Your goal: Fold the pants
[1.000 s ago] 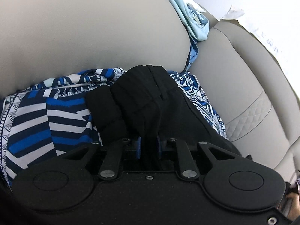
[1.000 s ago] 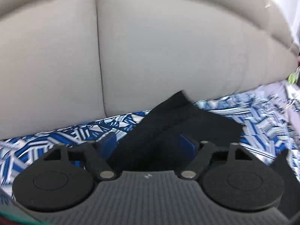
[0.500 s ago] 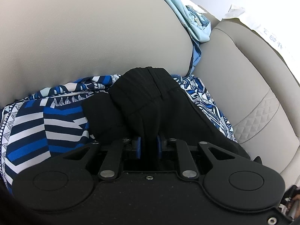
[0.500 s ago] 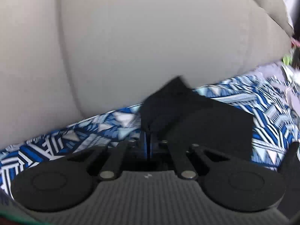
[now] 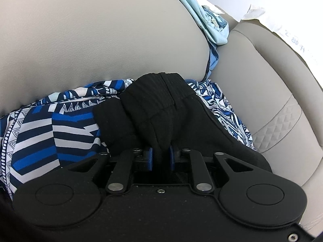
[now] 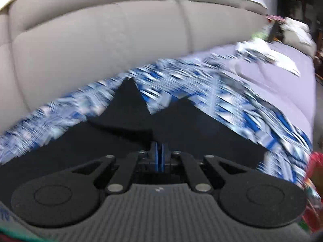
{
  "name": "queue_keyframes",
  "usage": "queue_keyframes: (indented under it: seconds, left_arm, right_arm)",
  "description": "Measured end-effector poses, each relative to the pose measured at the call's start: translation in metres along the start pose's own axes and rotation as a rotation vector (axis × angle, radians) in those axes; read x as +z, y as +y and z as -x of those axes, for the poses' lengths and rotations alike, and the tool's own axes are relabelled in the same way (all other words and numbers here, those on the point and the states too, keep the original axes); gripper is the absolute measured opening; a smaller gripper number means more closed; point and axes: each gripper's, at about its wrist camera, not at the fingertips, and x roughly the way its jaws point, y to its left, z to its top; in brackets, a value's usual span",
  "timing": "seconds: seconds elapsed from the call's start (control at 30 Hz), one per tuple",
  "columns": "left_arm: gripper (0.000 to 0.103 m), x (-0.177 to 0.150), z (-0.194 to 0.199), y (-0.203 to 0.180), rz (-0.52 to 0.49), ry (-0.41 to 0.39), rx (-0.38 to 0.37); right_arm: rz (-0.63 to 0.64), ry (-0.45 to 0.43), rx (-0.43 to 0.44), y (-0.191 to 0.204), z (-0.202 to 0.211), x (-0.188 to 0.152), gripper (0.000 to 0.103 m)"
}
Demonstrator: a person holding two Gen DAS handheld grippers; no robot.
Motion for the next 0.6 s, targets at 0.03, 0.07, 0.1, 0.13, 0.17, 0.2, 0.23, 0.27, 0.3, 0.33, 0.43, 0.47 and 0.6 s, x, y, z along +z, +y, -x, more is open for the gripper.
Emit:
queue_keyframes:
  seconds: [0.03, 0.07, 0.1, 0.13, 0.17, 0.2, 0.23, 0.27, 0.3, 0.33, 0.43, 0.47, 0.6]
  left_arm:
    - [0.017, 0.001, 0.0, -0.001, -0.005, 0.003, 0.007]
    - [0.017, 0.001, -0.001, -0.002, -0.009, 0.006, 0.013]
    - [0.017, 0.002, -0.001, -0.003, -0.011, 0.009, 0.019]
    - [0.017, 0.003, -0.001, -0.005, -0.014, 0.01, 0.026]
    - [0.017, 0.002, -0.001, -0.006, -0.023, 0.011, 0.035]
    - [0.017, 0.002, -0.001, -0.009, -0.035, 0.011, 0.046]
    - [0.017, 0.002, -0.001, -0.01, -0.042, 0.011, 0.055]
    - [0.017, 0.002, -0.001, -0.013, -0.056, 0.012, 0.069]
    - [0.017, 0.003, 0.0, -0.017, -0.076, 0.013, 0.084]
    - [0.017, 0.002, 0.0, -0.02, -0.091, 0.014, 0.095]
    - [0.018, 0.002, 0.0, -0.029, -0.128, 0.017, 0.134]
    - [0.018, 0.002, 0.0, -0.03, -0.127, 0.017, 0.144]
    - [0.018, 0.003, -0.001, -0.037, -0.124, 0.02, 0.178]
  right_arm:
    - [-0.016, -0.002, -0.016, -0.013, 0.0, -0.006, 0.004]
    - [-0.038, -0.007, -0.028, -0.024, 0.001, -0.011, 0.004]
    - [-0.068, -0.01, -0.047, -0.037, 0.004, -0.015, 0.004]
    - [-0.096, -0.016, -0.055, -0.048, 0.005, -0.018, 0.004]
    - [-0.117, -0.024, -0.06, -0.057, 0.004, -0.02, 0.004]
    - [-0.134, -0.033, -0.071, -0.063, 0.004, -0.022, 0.004]
    - [-0.149, -0.043, -0.082, -0.068, 0.004, -0.026, 0.004]
    - [-0.166, -0.055, -0.084, -0.072, 0.003, -0.03, 0.007]
    - [-0.186, -0.085, -0.074, -0.076, 0.003, -0.033, 0.012]
    - [-0.189, -0.113, -0.055, -0.076, 0.005, -0.036, 0.015]
    - [-0.1, -0.276, 0.077, -0.06, 0.029, -0.035, 0.051]
    - [-0.044, -0.298, 0.101, -0.051, 0.03, -0.034, 0.077]
    - [0.145, -0.169, 0.14, -0.018, -0.007, -0.027, 0.091]
